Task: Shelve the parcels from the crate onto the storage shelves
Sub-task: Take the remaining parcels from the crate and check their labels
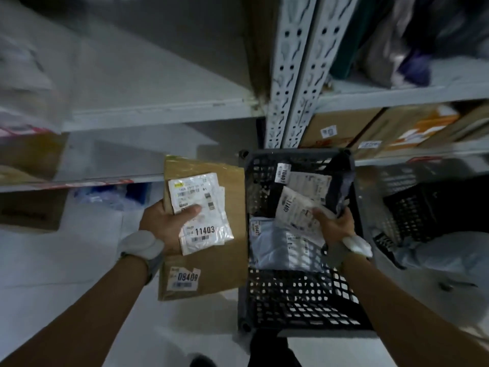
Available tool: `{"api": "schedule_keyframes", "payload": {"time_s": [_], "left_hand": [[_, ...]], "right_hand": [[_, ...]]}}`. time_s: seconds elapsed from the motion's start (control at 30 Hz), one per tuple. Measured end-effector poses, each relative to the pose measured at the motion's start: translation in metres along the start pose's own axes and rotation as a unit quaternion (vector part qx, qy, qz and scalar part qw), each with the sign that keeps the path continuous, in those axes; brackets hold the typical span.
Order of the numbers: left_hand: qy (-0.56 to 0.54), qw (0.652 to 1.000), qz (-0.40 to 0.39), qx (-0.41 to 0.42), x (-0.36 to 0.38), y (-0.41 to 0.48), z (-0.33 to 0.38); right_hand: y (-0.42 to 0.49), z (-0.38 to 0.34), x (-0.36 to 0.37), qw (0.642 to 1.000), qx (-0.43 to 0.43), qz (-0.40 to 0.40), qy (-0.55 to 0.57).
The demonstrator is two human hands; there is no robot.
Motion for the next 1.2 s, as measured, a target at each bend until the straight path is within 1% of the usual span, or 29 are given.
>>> {"api": "schedule_keyframes", "payload": {"time_s": [0.03, 0.07, 0.1, 0.13, 0.2, 0.23, 0.3, 0.4, 0.43, 0.47, 0.5, 0.53, 0.6, 0.63, 0.67, 0.7, 0.73, 0.83, 0.93, 1.0, 1.1, 1.2], "left_hand": [[0.002, 1.000, 0.000, 0.002, 0.002, 0.003, -0.001], [-0.007, 0.999, 0.005, 0.040, -0.030, -0.029, 0.018], [-0.013, 0.998, 0.000, 0.063, -0.043, -0.042, 0.028], [-0.005, 0.998, -0.003, 0.068, -0.043, -0.040, 0.031], [-0.030, 0.995, -0.008, 0.099, -0.083, -0.072, 0.047], [-0.037, 0.993, -0.006, 0.110, -0.102, -0.087, 0.054], [-0.054, 0.988, -0.005, 0.146, -0.139, -0.119, 0.071], [-0.109, 0.974, -0.009, 0.199, -0.186, -0.165, 0.093], [-0.132, 0.969, -0.011, 0.209, -0.197, -0.178, 0.097], [-0.155, 0.964, -0.010, 0.215, -0.207, -0.191, 0.100], [-0.173, 0.959, -0.011, 0.225, -0.220, -0.205, 0.103], [-0.197, 0.954, -0.015, 0.228, -0.216, -0.206, 0.106], [-0.245, 0.938, -0.002, 0.245, -0.236, -0.229, 0.113], [-0.268, 0.931, 0.002, 0.249, -0.242, -0.238, 0.116], [-0.291, 0.923, 0.005, 0.253, -0.251, -0.248, 0.118], [-0.312, 0.915, 0.007, 0.254, -0.258, -0.257, 0.120], [-0.327, 0.910, 0.014, 0.255, -0.267, -0.263, 0.121], [-0.351, 0.897, 0.024, 0.267, -0.289, -0.277, 0.122], [-0.370, 0.887, 0.013, 0.276, -0.303, -0.286, 0.127], [-0.386, 0.879, 0.000, 0.281, -0.306, -0.294, 0.130], [-0.393, 0.874, -0.004, 0.288, -0.309, -0.302, 0.131], [-0.395, 0.874, 0.009, 0.282, -0.314, -0.306, 0.127]], "right_hand": [[-0.006, 0.005, -0.003, 0.999, 0.007, 0.014, 0.029], [-0.053, -0.018, -0.011, 0.996, -0.003, 0.039, 0.078], [-0.067, -0.020, -0.011, 0.993, 0.020, 0.034, 0.113], [-0.066, -0.022, -0.011, 0.989, 0.035, 0.013, 0.144], [-0.120, -0.061, 0.002, 0.969, 0.045, -0.087, 0.225], [-0.142, -0.081, 0.011, 0.957, 0.032, -0.129, 0.258], [-0.201, -0.129, 0.034, 0.923, 0.018, -0.227, 0.309], [-0.281, -0.190, 0.069, 0.861, 0.008, -0.331, 0.386], [-0.301, -0.204, 0.079, 0.855, 0.001, -0.343, 0.388], [-0.321, -0.216, 0.088, 0.855, -0.004, -0.351, 0.383], [-0.336, -0.228, 0.096, 0.865, -0.024, -0.341, 0.367], [-0.337, -0.234, 0.101, 0.871, -0.036, -0.326, 0.366], [-0.360, -0.248, 0.110, 0.887, -0.064, -0.283, 0.359], [-0.369, -0.254, 0.112, 0.890, -0.078, -0.261, 0.367], [-0.381, -0.260, 0.113, 0.886, -0.086, -0.240, 0.389], [-0.396, -0.269, 0.114, 0.879, -0.087, -0.234, 0.405], [-0.407, -0.275, 0.117, 0.869, -0.077, -0.241, 0.426], [-0.432, -0.287, 0.121, 0.822, -0.057, -0.274, 0.496], [-0.447, -0.296, 0.125, 0.796, -0.051, -0.286, 0.531], [-0.455, -0.301, 0.126, 0.787, -0.063, -0.286, 0.543], [-0.464, -0.304, 0.130, 0.776, -0.061, -0.309, 0.546], [-0.474, -0.305, 0.128, 0.780, -0.074, -0.325, 0.530]]}}
Point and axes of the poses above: each hand's wrist, its own y-axis towards the middle knuckle, its own x-axis out of the palm, z = x × y, the point moved 4 cm from there along y, towards the middle knuckle
